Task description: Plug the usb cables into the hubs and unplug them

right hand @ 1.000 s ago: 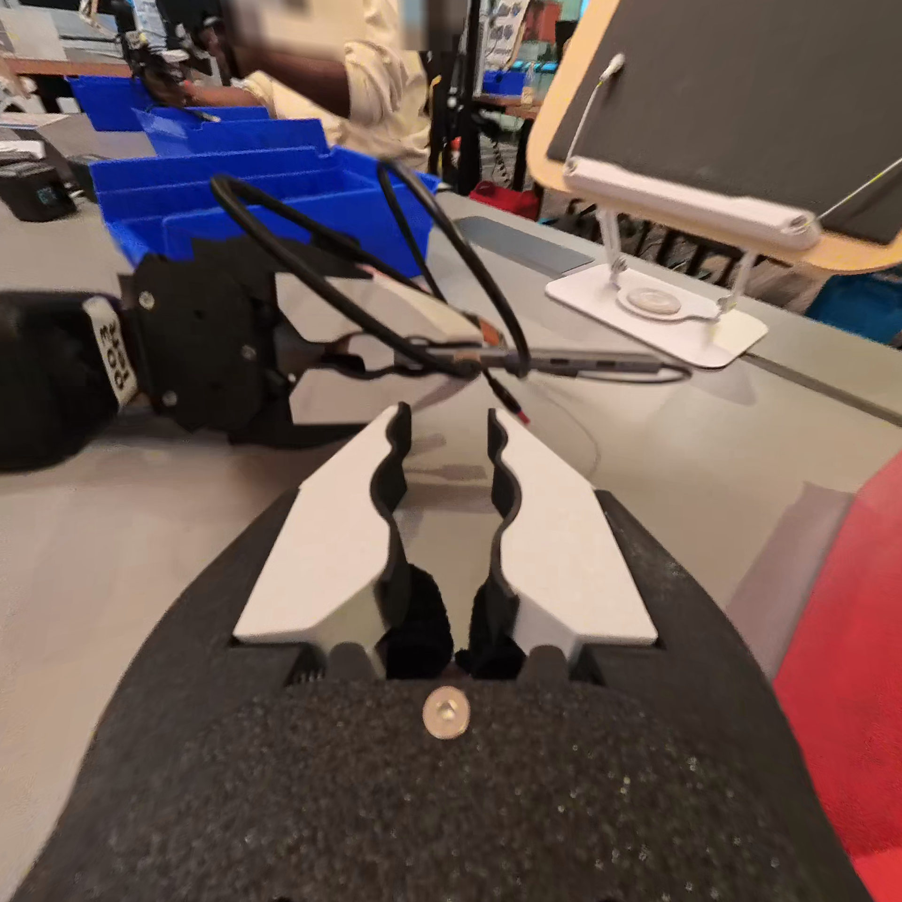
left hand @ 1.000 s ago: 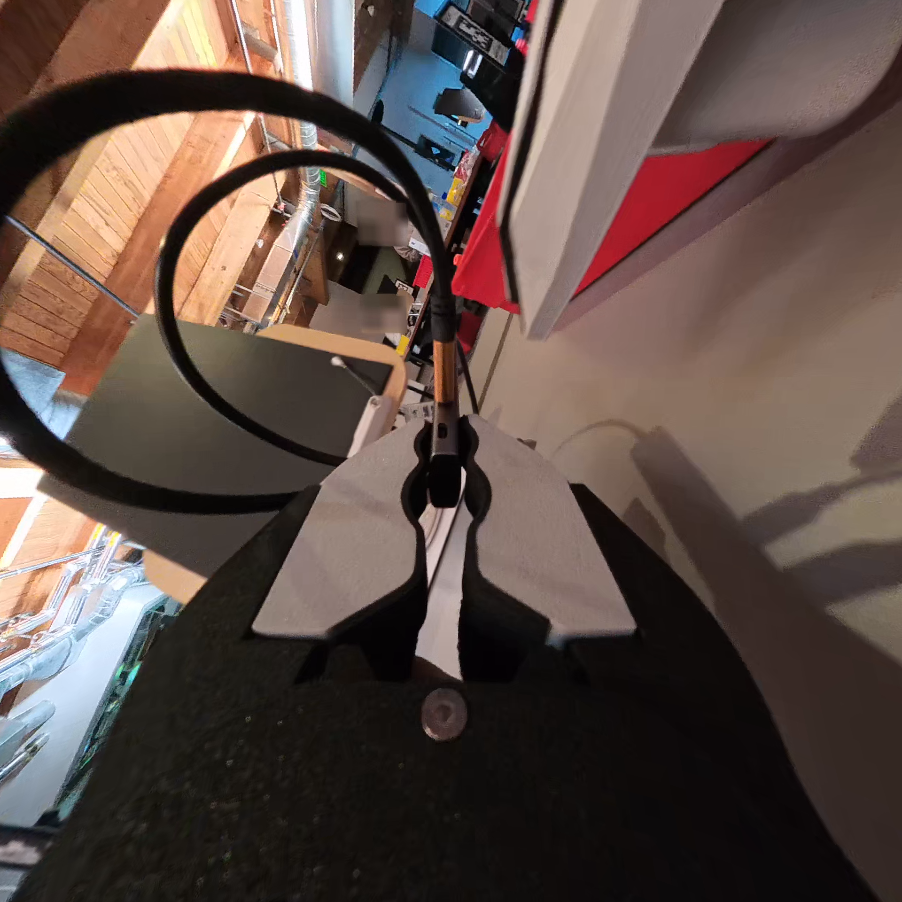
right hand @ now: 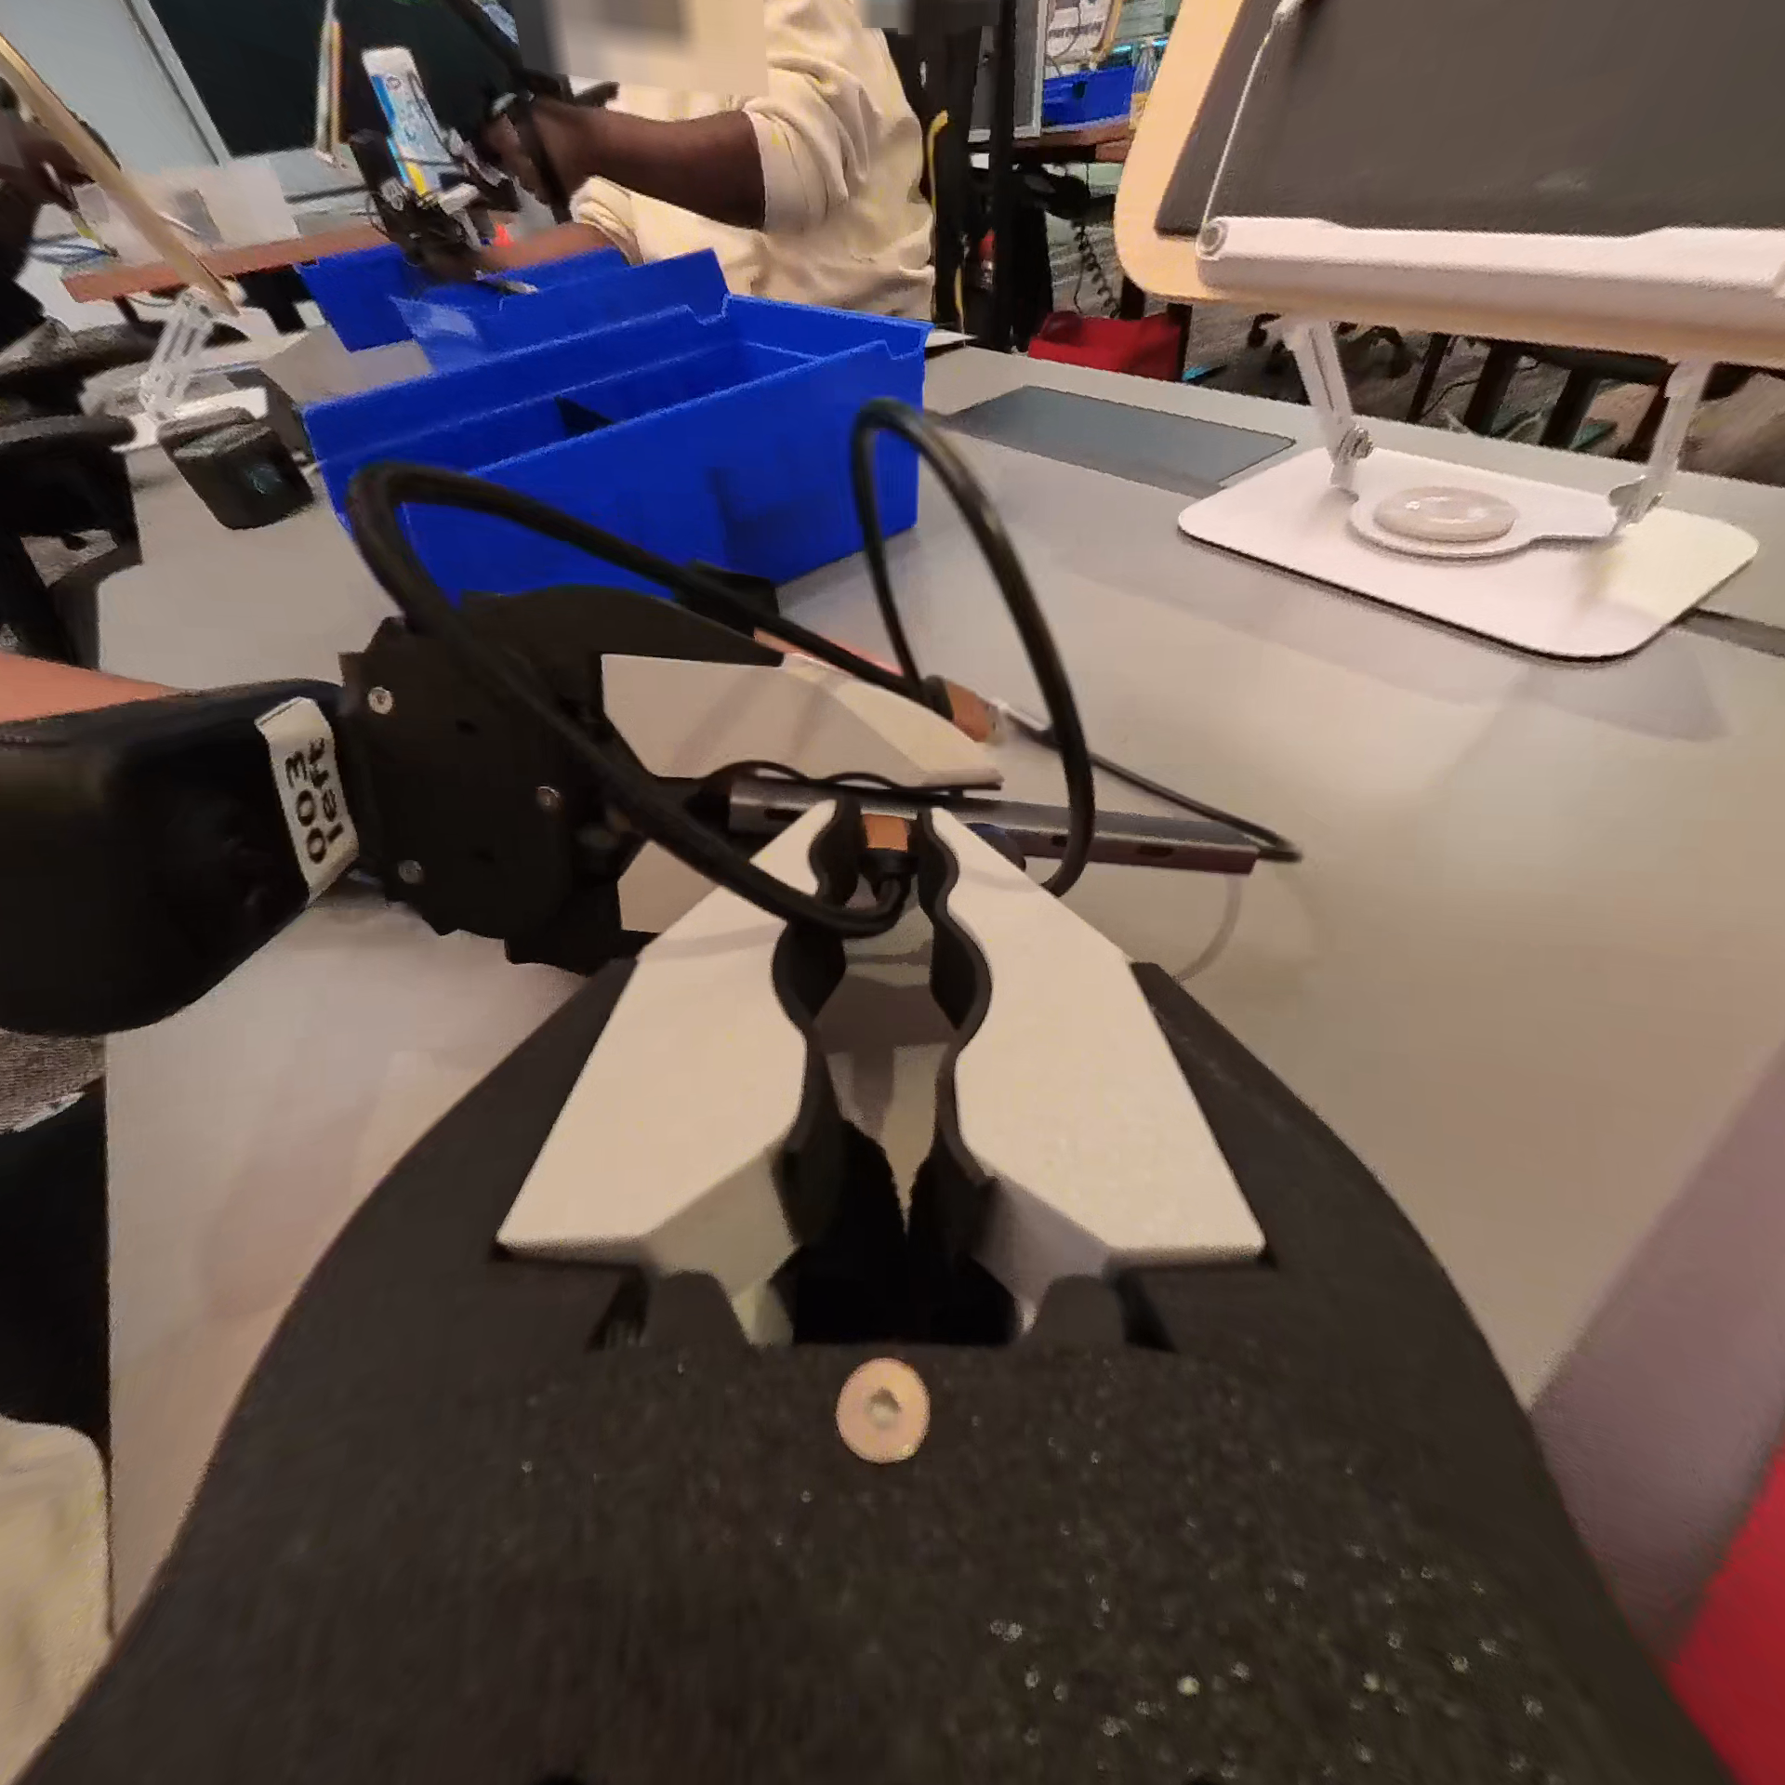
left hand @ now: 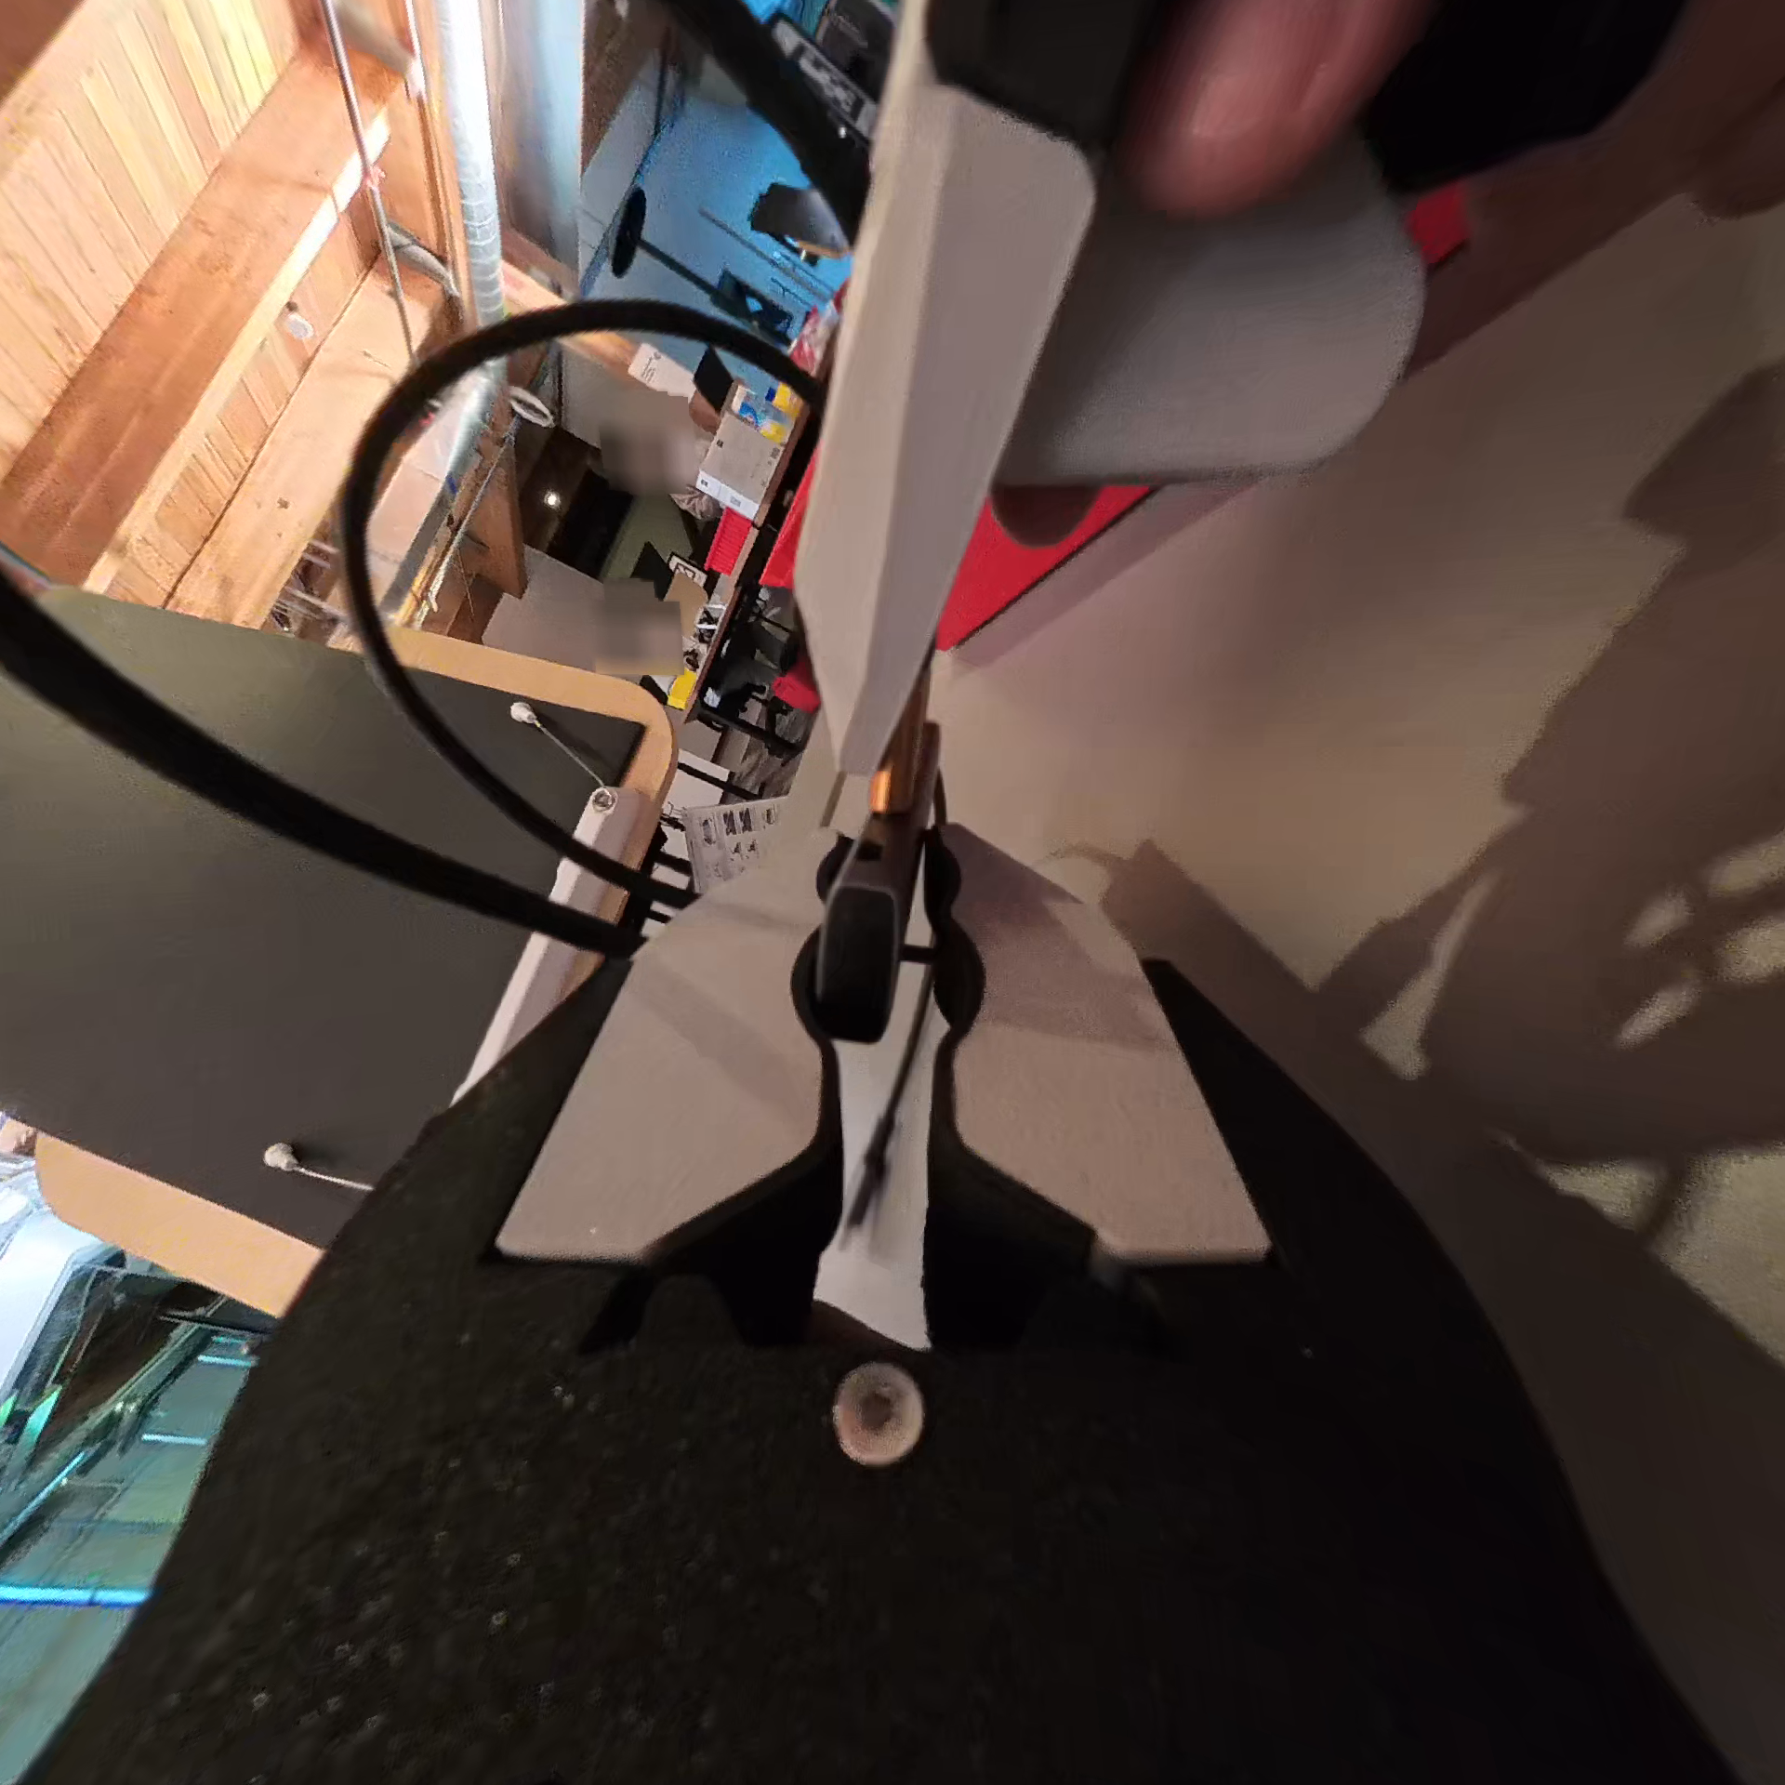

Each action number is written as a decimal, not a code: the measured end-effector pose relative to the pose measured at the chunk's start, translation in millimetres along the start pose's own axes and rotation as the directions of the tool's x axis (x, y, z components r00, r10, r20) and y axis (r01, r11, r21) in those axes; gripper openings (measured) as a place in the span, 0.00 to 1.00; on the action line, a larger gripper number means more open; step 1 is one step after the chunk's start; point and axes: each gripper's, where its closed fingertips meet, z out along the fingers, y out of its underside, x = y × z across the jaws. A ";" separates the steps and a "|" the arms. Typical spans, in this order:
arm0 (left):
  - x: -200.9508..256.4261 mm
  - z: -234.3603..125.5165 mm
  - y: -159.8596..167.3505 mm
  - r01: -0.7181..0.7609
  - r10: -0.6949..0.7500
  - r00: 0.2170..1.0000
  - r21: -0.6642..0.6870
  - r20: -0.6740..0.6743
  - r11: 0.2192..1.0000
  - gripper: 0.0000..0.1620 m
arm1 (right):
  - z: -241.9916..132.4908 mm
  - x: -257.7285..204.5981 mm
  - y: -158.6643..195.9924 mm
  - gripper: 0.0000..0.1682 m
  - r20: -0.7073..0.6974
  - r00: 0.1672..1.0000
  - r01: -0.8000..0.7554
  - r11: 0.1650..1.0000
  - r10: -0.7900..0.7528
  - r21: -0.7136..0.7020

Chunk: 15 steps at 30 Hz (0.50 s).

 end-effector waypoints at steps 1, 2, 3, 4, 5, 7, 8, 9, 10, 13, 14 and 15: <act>1.9 -0.4 -0.1 -0.006 0.006 1.000 0.001 -0.008 1.000 0.07 | 0.0 0.3 1.4 0.05 -0.005 1.000 -0.001 1.000 0.001 -0.005; 4.6 0.0 1.2 -0.014 0.014 1.000 -0.008 -0.021 1.000 0.06 | 0.7 1.4 4.0 0.05 -0.018 1.000 0.005 1.000 -0.005 -0.018; 6.8 0.7 3.0 -0.020 0.019 0.999 -0.023 -0.032 1.000 0.06 | 1.5 2.5 6.5 0.06 -0.032 0.999 0.013 0.999 -0.014 -0.030; 7.4 1.0 4.2 -0.026 0.025 0.999 -0.031 -0.033 0.999 0.06 | 1.7 2.9 7.1 0.06 -0.040 0.999 0.021 0.999 -0.023 -0.033; 6.3 0.8 4.0 -0.033 0.033 0.999 -0.028 -0.026 0.999 0.06 | 1.1 2.4 6.3 0.06 -0.042 0.999 0.027 0.999 -0.028 -0.031; 4.0 0.0 3.2 -0.044 0.043 0.999 -0.022 -0.012 0.999 0.06 | -0.2 1.1 7.5 0.08 -0.039 0.998 0.045 0.998 -0.046 -0.040; 2.6 -0.6 3.0 -0.046 0.046 0.999 -0.018 -0.006 0.999 0.06 | -0.6 0.8 9.8 0.08 -0.037 0.998 0.054 0.997 -0.056 -0.052; 1.2 -1.1 3.1 -0.049 0.049 0.999 -0.014 -0.001 0.999 0.06 | -0.8 0.5 12.0 0.09 -0.034 0.997 0.063 0.996 -0.065 -0.061; 0.8 -1.4 3.5 -0.052 0.052 0.999 -0.012 -0.001 0.999 0.06 | -0.9 -0.2 13.0 0.09 -0.030 0.997 0.072 0.995 -0.074 -0.066; 3.1 -2.2 2.6 -0.067 0.067 0.998 -0.001 -0.011 0.998 0.06 | 0.1 -3.2 9.8 0.09 -0.023 0.996 0.085 0.995 -0.087 -0.054; 4.4 -2.4 1.5 -0.077 0.077 0.997 0.001 -0.013 0.997 0.06 | 1.0 -2.9 10.2 0.08 -0.026 0.995 0.090 0.994 -0.091 -0.056; 5.3 -2.6 0.8 -0.088 0.088 0.996 0.001 -0.012 0.996 0.06 | 1.9 -2.4 11.2 0.07 -0.031 0.995 0.093 0.994 -0.095 -0.061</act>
